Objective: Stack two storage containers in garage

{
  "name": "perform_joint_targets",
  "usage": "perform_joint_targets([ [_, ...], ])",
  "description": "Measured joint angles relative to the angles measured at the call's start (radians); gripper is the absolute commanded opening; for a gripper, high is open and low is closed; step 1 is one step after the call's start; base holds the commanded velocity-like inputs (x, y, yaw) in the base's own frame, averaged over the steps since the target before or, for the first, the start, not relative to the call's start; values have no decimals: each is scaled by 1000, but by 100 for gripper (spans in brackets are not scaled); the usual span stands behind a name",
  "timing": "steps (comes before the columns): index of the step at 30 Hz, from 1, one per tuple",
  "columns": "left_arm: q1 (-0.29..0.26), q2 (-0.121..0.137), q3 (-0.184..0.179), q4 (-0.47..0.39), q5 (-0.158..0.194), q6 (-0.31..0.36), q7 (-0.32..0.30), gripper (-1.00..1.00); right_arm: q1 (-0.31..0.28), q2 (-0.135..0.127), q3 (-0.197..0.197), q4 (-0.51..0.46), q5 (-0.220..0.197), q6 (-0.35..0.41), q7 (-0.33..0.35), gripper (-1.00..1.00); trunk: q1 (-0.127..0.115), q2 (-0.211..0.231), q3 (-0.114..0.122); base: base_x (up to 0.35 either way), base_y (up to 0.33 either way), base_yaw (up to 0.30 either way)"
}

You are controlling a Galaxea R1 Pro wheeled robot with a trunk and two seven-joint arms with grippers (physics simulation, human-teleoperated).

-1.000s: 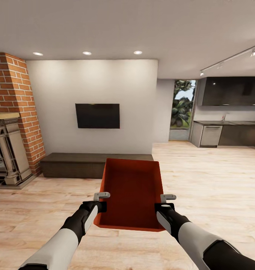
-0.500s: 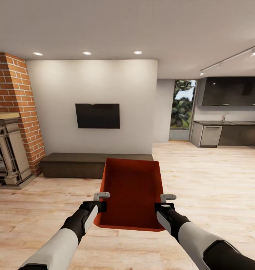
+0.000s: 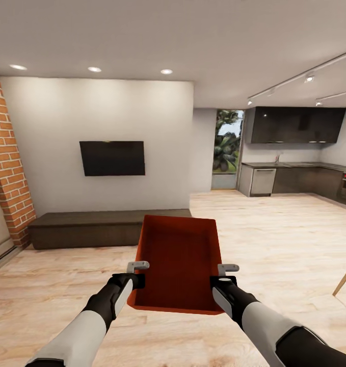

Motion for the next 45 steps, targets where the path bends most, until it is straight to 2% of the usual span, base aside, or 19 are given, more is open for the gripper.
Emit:
perform_joint_targets([
  [27,0,0,0,0,0,0,0,-100,0,0,0,0,0,0,0,-100,0,0,0,0,0,-12],
  [45,0,-1,0,0,-1,0,1,-100,0,-1,3,0,-5,-1,0,-100,0,0,1,0,0,-265],
])
